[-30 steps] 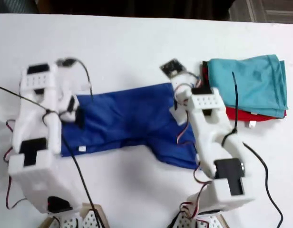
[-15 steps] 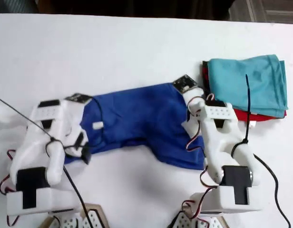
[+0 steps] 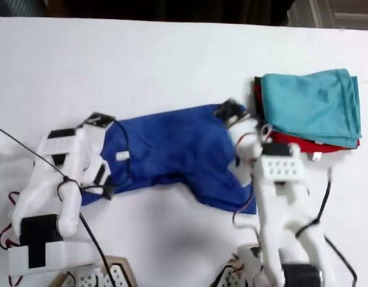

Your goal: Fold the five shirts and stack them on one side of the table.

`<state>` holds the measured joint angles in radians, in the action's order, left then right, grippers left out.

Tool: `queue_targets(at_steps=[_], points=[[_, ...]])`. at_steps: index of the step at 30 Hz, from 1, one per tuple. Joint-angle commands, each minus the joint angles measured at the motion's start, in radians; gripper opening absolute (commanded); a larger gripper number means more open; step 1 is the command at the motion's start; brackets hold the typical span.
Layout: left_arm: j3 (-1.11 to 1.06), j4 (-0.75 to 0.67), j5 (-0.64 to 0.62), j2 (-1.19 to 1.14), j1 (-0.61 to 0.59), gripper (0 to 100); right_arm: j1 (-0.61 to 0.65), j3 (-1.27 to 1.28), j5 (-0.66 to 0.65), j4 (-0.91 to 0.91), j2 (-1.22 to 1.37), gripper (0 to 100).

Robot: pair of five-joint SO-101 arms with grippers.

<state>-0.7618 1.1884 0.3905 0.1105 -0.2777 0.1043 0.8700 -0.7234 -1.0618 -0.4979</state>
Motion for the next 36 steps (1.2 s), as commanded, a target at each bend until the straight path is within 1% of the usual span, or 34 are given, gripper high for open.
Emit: queue_targets(at_steps=[1, 3, 5, 7, 10, 12, 18, 23, 26, 36], points=[[-0.048, -0.104, 0.008, 0.035, 0.008, 22, 0.062, 0.114, -0.094, -0.010, -0.136, 1.8], [-0.094, -0.170, 0.008, 0.035, 0.005, 22, 0.085, 0.172, -0.133, -0.010, -0.177, 1.8], [-0.120, -0.204, 0.003, 0.038, 0.005, 22, 0.094, 0.207, -0.158, -0.010, -0.205, 2.3], [-0.120, -0.204, 0.002, 0.044, 0.006, 22, 0.093, 0.222, -0.163, -0.010, -0.216, 6.5], [-0.122, -0.210, 0.002, 0.052, 0.003, 22, 0.094, 0.230, -0.161, -0.010, -0.214, 15.3], [-0.124, -0.210, 0.002, 0.052, 0.003, 22, 0.096, 0.233, -0.161, -0.010, -0.214, 18.3], [-0.124, -0.212, 0.002, 0.051, 0.006, 22, 0.110, 0.235, -0.161, -0.019, -0.214, 18.3], [-0.125, -0.212, 0.002, 0.051, 0.003, 22, 0.232, 0.238, -0.161, -0.105, -0.214, 18.6], [-0.125, -0.212, 0.002, 0.051, 0.003, 22, 0.271, 0.261, -0.161, -0.081, -0.214, 18.6], [-0.125, -0.212, 0.002, 0.051, 0.002, 22, 0.268, 0.381, -0.161, 0.071, -0.213, 18.7]])
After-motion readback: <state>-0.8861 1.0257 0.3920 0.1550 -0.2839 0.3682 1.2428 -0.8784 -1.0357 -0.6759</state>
